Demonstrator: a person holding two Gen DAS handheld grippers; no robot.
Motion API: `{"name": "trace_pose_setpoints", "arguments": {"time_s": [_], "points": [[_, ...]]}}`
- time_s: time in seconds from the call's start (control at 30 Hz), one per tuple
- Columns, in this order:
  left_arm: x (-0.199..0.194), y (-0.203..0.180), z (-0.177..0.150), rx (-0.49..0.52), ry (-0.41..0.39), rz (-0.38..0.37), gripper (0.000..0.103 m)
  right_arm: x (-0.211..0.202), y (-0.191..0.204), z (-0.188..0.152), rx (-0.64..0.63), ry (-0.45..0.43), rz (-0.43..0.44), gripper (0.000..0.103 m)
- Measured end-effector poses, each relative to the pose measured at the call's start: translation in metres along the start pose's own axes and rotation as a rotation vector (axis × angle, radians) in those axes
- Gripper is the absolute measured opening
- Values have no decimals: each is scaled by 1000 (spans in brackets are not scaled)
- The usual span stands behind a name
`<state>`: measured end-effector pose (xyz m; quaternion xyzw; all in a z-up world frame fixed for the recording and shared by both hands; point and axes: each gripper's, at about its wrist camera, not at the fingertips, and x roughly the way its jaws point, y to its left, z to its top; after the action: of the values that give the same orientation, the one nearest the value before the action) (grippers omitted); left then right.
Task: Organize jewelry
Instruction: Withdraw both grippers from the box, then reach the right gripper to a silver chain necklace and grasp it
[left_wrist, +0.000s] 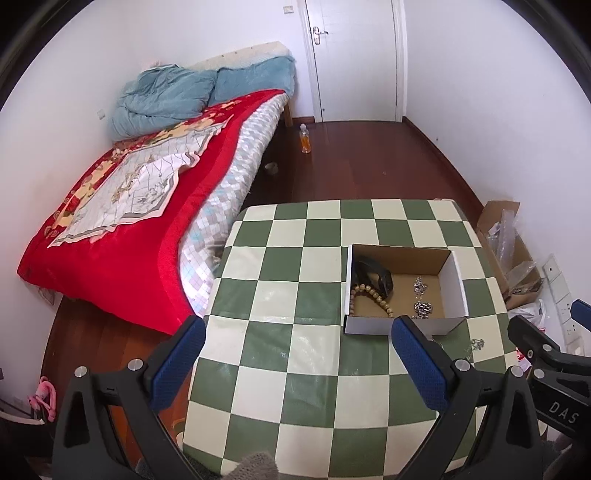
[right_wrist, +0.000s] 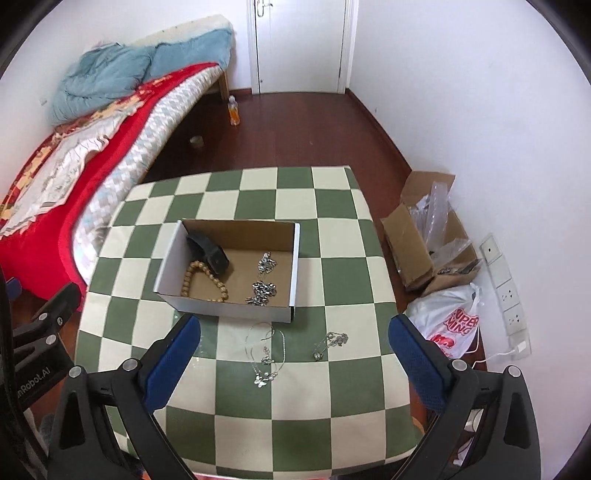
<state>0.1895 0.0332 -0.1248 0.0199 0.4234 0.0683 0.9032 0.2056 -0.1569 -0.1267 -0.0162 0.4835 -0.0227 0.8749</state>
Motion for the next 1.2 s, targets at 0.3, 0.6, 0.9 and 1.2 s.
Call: {"name": "trace_pose_setpoints", "arguments": {"time_s": [0.3, 0.6, 0.9, 1.2], "points": [[-5, -1, -19, -22, -2, 37, 103, -32, 0, -15, 22, -41, 36, 103], [78, -44, -59, 45, 206, 51, 103, 33, -50, -53, 134, 133, 51, 98], [141, -104, -80, 43, 396, -107, 97, 108, -108, -89, 279, 270, 36, 68], [163, -164, -92, 159, 445, -175, 87, 136, -131, -85, 348, 289, 38, 68]]}}
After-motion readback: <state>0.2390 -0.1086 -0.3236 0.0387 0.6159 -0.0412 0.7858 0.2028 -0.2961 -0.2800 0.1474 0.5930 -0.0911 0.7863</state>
